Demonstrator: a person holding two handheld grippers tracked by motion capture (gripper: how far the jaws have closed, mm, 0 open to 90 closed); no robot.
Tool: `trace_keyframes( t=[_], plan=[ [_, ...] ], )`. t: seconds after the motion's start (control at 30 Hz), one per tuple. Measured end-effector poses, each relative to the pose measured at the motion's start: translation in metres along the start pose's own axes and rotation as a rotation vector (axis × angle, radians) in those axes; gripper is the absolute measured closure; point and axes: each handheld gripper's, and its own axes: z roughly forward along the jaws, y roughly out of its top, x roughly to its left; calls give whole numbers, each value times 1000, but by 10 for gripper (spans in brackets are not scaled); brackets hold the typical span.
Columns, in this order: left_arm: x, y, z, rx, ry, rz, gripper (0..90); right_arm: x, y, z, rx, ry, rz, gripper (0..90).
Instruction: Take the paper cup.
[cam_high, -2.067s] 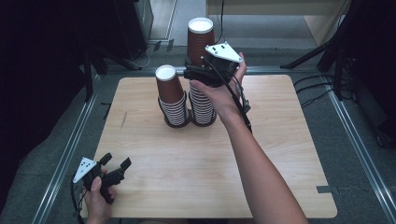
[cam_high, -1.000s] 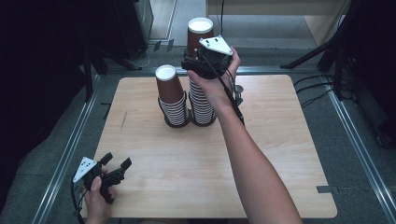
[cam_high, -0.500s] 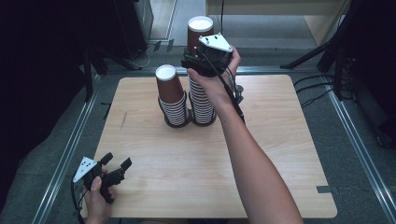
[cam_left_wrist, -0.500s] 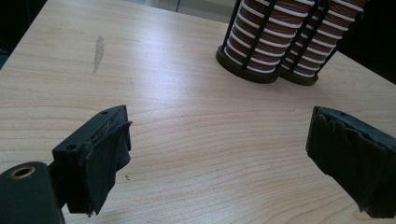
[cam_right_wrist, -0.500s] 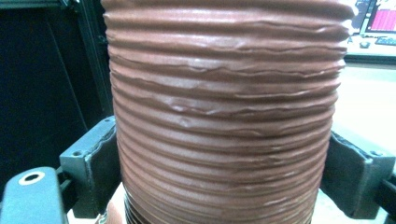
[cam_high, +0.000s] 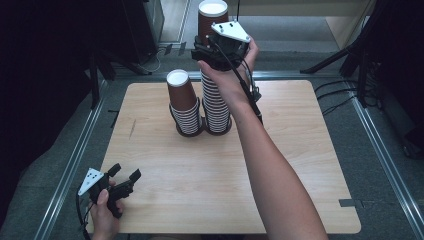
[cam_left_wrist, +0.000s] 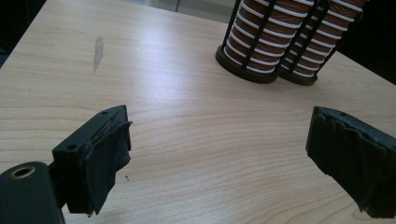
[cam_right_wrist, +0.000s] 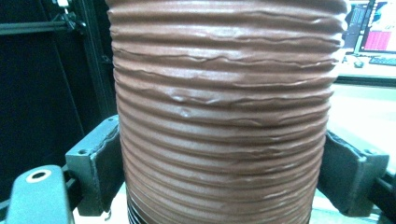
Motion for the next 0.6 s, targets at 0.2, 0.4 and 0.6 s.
trace_keyframes(
  t=[0.2,0.4,0.6],
  plan=[
    [0,0,0,0,-1,0,63,-1,9,-2,-18,-5,4,139],
    [0,0,0,1,-2,1,63,-2,19,-5,-46,-6,-6,140],
    [0,0,0,0,-3,1,63,-2,29,-10,-82,0,-7,139]
  ],
)
